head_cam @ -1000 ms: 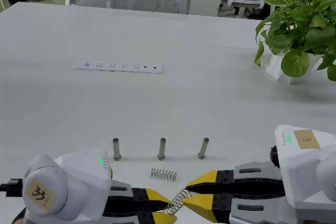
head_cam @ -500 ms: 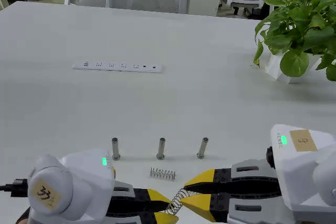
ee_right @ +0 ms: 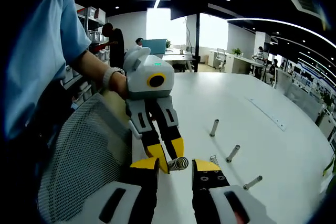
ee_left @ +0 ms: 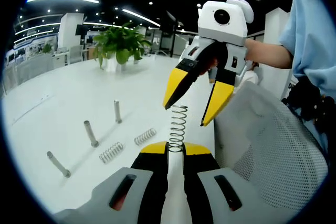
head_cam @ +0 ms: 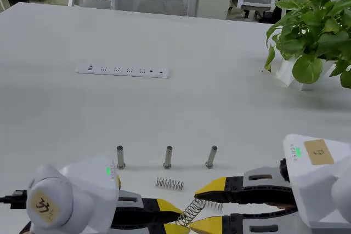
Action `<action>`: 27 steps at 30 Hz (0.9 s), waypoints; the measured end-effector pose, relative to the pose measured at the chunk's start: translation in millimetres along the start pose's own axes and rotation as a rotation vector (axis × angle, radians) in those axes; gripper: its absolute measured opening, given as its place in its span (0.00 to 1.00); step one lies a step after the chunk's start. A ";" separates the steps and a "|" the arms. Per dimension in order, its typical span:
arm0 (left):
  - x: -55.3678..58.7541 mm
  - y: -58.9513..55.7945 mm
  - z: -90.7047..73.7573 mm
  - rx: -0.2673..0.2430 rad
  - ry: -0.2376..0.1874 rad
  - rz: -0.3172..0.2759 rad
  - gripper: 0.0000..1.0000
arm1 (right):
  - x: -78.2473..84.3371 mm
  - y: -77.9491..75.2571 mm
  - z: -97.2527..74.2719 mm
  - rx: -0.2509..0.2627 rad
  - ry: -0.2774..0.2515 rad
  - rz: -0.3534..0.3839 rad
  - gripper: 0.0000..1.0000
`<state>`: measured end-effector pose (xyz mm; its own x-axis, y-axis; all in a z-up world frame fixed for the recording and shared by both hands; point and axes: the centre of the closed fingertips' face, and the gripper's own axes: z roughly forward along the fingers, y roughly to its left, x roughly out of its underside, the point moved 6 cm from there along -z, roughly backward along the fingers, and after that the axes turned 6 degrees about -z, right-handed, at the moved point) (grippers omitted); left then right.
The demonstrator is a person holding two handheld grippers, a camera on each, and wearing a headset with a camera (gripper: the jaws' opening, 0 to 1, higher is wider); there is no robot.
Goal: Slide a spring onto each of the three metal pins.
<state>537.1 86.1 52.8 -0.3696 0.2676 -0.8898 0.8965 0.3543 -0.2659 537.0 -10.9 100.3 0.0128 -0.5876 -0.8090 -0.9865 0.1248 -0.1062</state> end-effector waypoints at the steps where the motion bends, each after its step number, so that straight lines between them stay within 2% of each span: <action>1: -0.4 -0.2 0.4 0.005 0.002 0.006 0.06 | 0.4 -1.4 -1.6 -0.015 0.020 -0.017 0.22; 5: -2.3 -0.7 1.0 0.016 0.004 0.013 0.06 | 0.1 -7.3 -5.9 -0.050 0.062 -0.067 0.22; 10: -3.6 -2.3 2.4 0.035 0.012 0.027 0.06 | -3.0 -11.4 -8.7 -0.122 0.112 -0.128 0.20; 11: -3.8 -2.8 2.8 0.038 0.013 0.030 0.06 | -3.7 -10.5 -8.7 -0.152 0.125 -0.139 0.21; 18: -5.4 -4.9 5.0 0.064 0.020 0.046 0.06 | -6.0 -7.8 -3.1 -0.277 0.195 -0.197 0.14; 21: -6.3 -4.7 5.6 0.066 0.018 0.050 0.06 | -7.0 -8.8 0.1 -0.306 0.221 -0.237 0.14; 27: -7.9 -4.3 6.4 0.067 0.010 0.053 0.06 | -9.3 -10.4 5.1 -0.358 0.254 -0.264 0.11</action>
<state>537.7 76.7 58.6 -0.3233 0.2933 -0.8997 0.9290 0.2791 -0.2429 548.0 -2.7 106.0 0.2726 -0.7438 -0.6103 -0.9497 -0.3096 -0.0469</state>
